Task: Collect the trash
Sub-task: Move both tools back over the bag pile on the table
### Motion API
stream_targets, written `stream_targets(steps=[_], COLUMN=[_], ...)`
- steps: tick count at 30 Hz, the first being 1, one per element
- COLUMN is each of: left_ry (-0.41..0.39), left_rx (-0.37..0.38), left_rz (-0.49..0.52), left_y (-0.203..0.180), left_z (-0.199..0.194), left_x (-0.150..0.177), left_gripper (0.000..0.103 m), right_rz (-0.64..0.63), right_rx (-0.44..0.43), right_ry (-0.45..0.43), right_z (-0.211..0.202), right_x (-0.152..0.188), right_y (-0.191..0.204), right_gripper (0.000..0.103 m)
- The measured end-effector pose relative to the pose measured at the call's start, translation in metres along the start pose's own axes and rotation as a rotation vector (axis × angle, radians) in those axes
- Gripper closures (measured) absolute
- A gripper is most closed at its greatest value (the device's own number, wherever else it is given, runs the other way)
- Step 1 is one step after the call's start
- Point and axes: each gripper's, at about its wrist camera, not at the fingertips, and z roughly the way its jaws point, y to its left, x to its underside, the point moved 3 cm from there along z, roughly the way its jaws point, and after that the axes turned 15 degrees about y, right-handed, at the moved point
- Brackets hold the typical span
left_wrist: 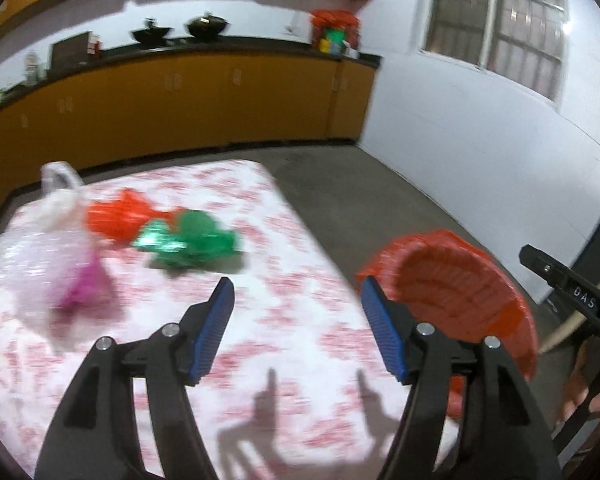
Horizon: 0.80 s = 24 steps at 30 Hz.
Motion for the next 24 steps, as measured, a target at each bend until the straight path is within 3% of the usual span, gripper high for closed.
stream_targets(steps=[6,9,11,14,19,24], left_ry=[-0.09,-0.13,-0.148,-0.16,-0.172,-0.177], left_rx=[-0.178,-0.266,-0.313,-0.363,-0.413,-0.446], left_rz=[-0.065,-0.108,-0.137,-0.185,-0.269,-0.298], left_y=[0.071,0.108,0.13,0.163,0.212,0.241], left_z=[-0.033,-0.051,-0.059,-0.069,-0.076,-0.077], left_x=[0.013,0.021,0.024,0.026,0.031,0.034], left_gripper=[0.028,0.022,0.02,0.018,0.017,0.016], right_rz=[-0.111,-0.168,-0.203,-0.253,-0.326,-0.359], right_rx=[-0.055,-0.093,-0.118,-0.145,-0.156,-0.138], right_ry=[0.012,0.015,0.018,0.022,0.006,0.028], right_z=[0.014,0.024,0.029,0.038,0.06,0.096], right_x=[-0.001,-0.001,-0.001,-0.001,-0.003,-0.006], right_y=[0.058,0.093,0.116,0.148,0.2,0.237], right_gripper=[0.071,0.056,0.055,0.049,0.032,0.031])
